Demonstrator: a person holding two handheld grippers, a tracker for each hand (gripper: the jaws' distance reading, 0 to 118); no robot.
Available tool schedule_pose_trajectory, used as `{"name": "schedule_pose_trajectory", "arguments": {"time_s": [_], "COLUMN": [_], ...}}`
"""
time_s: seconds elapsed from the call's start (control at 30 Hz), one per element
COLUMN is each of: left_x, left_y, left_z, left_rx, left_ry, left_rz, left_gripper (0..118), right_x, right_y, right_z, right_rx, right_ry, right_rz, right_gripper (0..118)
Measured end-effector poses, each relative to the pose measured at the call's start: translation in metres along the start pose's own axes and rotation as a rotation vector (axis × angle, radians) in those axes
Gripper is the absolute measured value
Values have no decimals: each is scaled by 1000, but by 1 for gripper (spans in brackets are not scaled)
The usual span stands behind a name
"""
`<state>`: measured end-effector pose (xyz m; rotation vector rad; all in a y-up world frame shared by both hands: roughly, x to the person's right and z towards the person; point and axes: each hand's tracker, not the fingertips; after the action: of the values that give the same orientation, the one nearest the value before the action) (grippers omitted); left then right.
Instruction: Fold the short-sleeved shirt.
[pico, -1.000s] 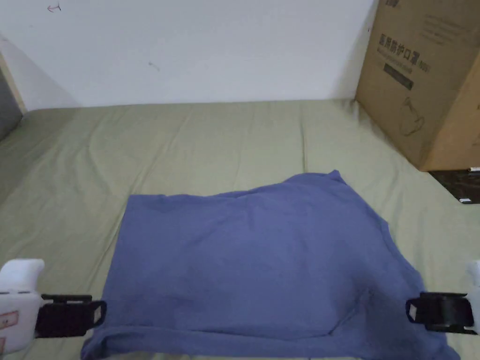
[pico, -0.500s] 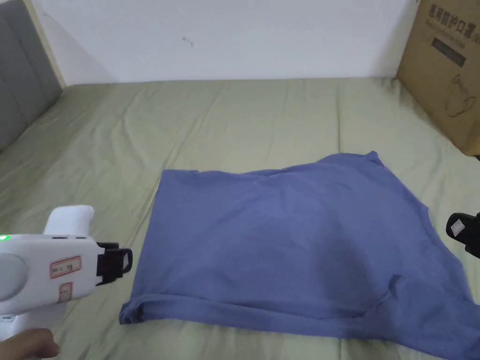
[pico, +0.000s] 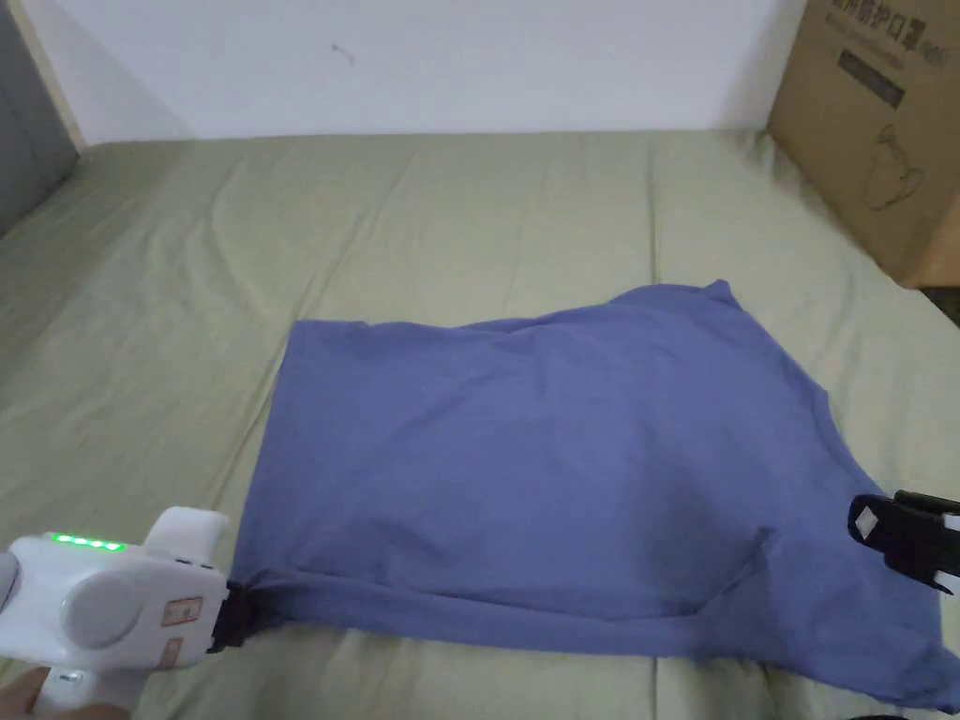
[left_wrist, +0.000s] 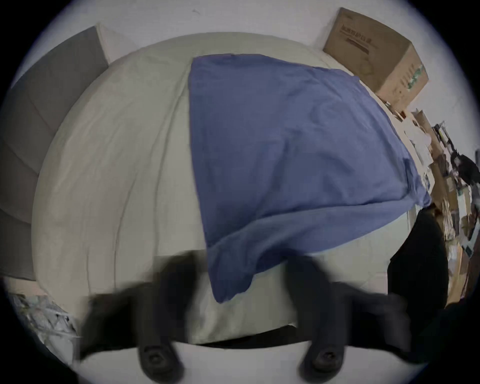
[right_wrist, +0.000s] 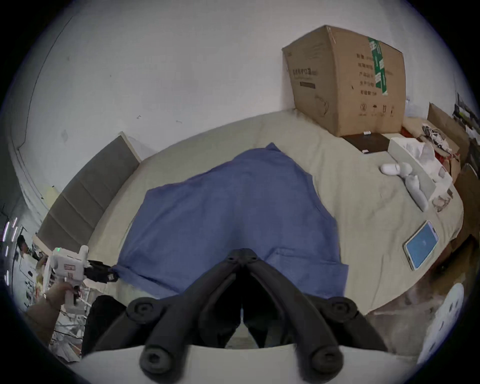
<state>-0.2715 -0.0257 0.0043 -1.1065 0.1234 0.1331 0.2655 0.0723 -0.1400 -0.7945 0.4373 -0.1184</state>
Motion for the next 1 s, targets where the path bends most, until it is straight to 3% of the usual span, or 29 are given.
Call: {"name": "schedule_pose_trajectory", "arguments": {"time_s": [0.23, 0.27, 0.3, 0.33, 0.37, 0.47, 0.57, 0.63, 0.7, 0.8, 0.93, 1.0], "left_x": [12, 13, 13, 16, 17, 18, 17, 15, 15, 16, 15, 11], "left_y": [-19, -20, -21, -22, -23, -22, -23, -24, -25, -25, -25, -20], "left_z": [47, 50, 52, 56, 58, 57, 51, 48, 47, 45, 42, 41], "left_rx": [174, 192, 206, 225, 236, 228, 196, 176, 167, 158, 153, 153], "left_ry": [-12, -22, -23, -22, -20, -22, -6, -9, -8, -5, -3, -21], "left_rz": [6, 25, 34, 40, 41, 51, 59, 79, 90, 93, 112, 152], "left_gripper": [5, 5, 5, 5, 5, 5, 5, 5, 5, 5, 5, 5], "right_x": [63, 74, 82, 93, 106, 124, 111, 107, 104, 102, 100, 100], "right_y": [-9, -14, -19, -25, -35, -58, -54, -52, -46, -35, -14, 7], "right_z": [-22, -33, -42, -44, -61, -87, -91, -88, -81, -67, -50, -39], "right_rx": [-232, -302, -363, -336, -395, -488, -524, -517, -504, -457, -364, -263], "right_ry": [-107, -147, -169, -178, -194, -267, -217, -218, -203, -142, -96, -54], "right_rz": [-45, -42, -31, -48, -38, 30, 65, 77, 91, 40, -23, -104], "right_gripper": [0, 10, 45, 103, 117, 114, 106, 76, 71, 2, 2, 2]}}
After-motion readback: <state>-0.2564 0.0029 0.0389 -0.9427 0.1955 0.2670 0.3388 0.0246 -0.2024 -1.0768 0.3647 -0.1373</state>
